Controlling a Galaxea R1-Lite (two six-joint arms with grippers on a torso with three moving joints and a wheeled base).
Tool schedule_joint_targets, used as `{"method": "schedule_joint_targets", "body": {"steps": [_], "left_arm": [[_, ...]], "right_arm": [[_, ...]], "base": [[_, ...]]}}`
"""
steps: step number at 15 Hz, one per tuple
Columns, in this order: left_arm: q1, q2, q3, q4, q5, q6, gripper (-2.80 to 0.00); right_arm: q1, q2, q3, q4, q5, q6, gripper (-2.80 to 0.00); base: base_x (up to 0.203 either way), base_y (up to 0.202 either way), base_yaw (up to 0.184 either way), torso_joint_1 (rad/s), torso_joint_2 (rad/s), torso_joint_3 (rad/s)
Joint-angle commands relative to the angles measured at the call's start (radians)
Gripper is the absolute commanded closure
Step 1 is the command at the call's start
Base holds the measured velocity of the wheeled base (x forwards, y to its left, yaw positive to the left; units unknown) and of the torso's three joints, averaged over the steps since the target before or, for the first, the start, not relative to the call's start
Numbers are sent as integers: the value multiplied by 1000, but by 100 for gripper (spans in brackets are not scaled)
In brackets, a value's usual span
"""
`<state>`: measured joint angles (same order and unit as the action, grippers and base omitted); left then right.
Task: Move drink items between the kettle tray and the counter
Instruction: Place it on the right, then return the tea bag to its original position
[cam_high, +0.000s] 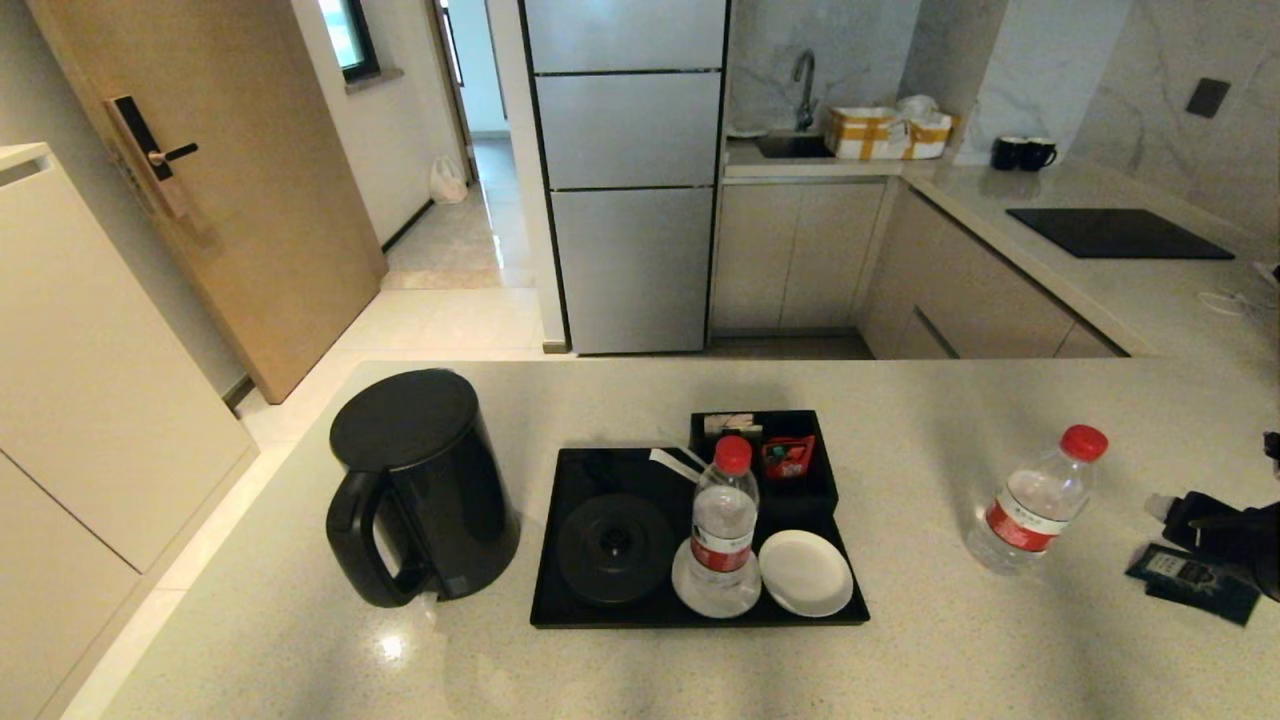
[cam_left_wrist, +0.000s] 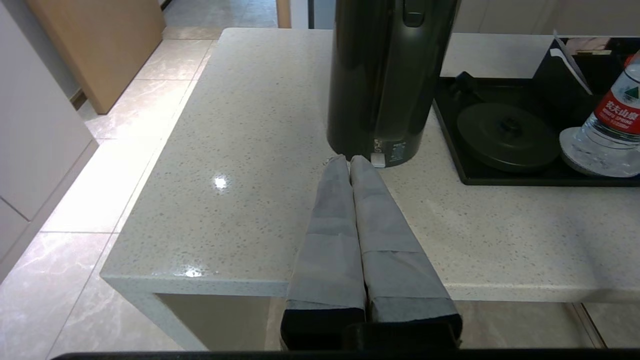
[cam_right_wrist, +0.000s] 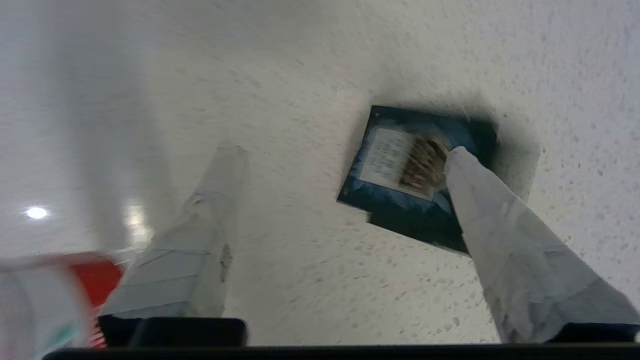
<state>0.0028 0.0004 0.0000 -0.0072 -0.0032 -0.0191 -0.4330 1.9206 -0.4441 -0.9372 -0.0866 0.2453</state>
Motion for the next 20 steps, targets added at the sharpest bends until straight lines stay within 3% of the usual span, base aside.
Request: {"method": "schedule_joint_targets", "body": {"steps": [1,11,16,20], "left_arm": [[0,0,2,0,0,-1,0],[0,0,2,0,0,-1,0],[0,0,2,0,0,-1,0],[0,0,2,0,0,-1,0]], "right_arm": [[19,-90,0,29,0,2,-280],[114,-418,0,316,2,17,-280],[207,-705,-11,543,6,17,-280],[245,-940,-17,769,126,9,-280]], "base": [[0,0,0,0,0,0],[0,0,0,0,0,0],[0,0,0,0,0,0],[0,0,0,0,0,0]]}}
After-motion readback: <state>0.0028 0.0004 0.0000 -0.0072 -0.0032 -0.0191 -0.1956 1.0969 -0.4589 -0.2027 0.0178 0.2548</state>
